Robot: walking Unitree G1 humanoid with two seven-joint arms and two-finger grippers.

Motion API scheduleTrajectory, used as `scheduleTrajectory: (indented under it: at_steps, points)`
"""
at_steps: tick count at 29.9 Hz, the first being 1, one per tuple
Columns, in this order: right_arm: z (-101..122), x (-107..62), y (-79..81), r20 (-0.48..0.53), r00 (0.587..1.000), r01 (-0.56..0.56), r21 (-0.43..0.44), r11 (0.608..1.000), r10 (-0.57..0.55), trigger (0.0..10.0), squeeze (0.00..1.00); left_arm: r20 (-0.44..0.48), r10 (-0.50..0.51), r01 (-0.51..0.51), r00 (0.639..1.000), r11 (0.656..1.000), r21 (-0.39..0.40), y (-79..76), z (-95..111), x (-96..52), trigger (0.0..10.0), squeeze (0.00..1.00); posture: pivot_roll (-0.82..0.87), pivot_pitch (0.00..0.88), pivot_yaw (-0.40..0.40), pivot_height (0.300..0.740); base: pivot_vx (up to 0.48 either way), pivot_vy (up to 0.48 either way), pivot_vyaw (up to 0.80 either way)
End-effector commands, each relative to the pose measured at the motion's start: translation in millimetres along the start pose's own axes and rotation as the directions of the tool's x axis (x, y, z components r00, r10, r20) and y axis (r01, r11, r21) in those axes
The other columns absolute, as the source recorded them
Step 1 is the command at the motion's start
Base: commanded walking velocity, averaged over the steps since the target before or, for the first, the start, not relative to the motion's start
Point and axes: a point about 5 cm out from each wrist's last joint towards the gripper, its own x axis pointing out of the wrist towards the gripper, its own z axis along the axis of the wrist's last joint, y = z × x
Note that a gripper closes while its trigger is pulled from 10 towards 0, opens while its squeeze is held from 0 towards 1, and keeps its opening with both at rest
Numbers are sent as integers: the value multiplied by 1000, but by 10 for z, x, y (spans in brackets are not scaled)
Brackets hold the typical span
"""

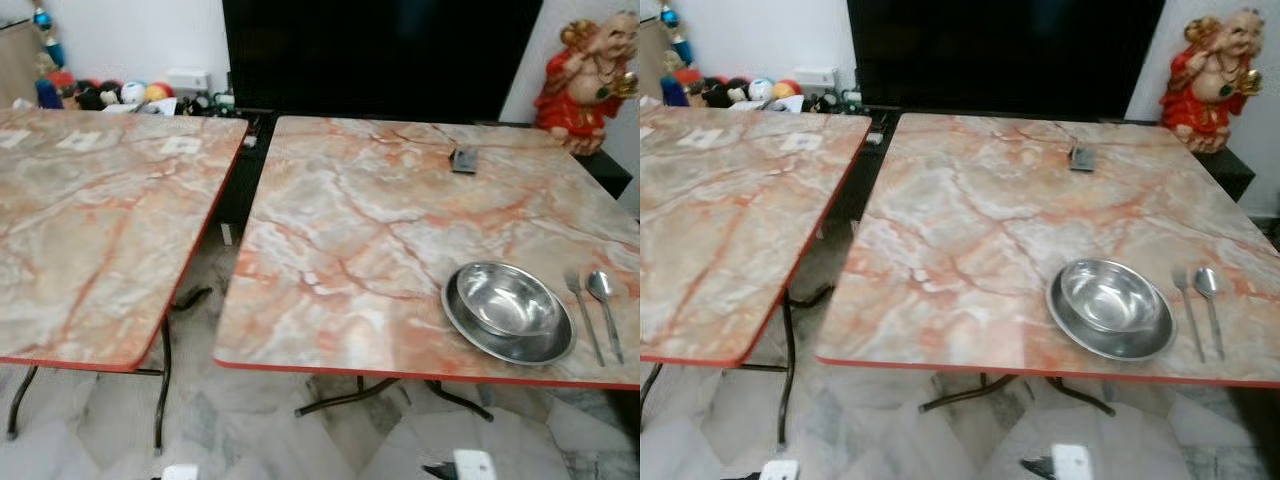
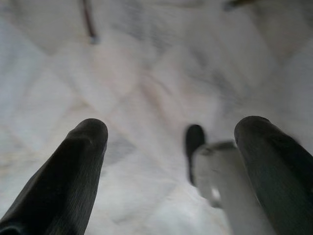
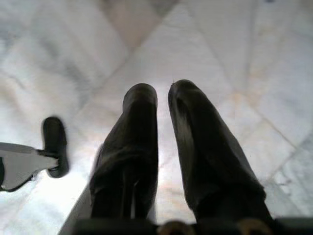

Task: Setting the table

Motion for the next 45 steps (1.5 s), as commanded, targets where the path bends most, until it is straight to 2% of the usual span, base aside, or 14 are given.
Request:
scheduleTrajectory:
  at_steps: [1, 29, 45]
  points:
    - [-50, -18, -118, -14, 999, 31, -6, 1000, -31, 10000, 0, -20, -14, 13, 1000, 1000, -8, -68, -43, -2, 10000, 0, -7, 55, -4, 740, 0, 480, 0]
    - [-53, -19, -115, -16, 1000, 22, -43, 999, -22, 10000, 0, -26, -21, 21, 999, 1000, -4, -78, -65, -6, 10000, 0, -2, 30, 0, 740, 0, 480, 0]
    - [-54, -20, -119, -19, 1000, 18, -57, 998, -19, 10000, 0, -32, -20, 20, 999, 1000, -6, -80, -93, -13, 10000, 0, 2, 55, -5, 740, 0, 480, 0]
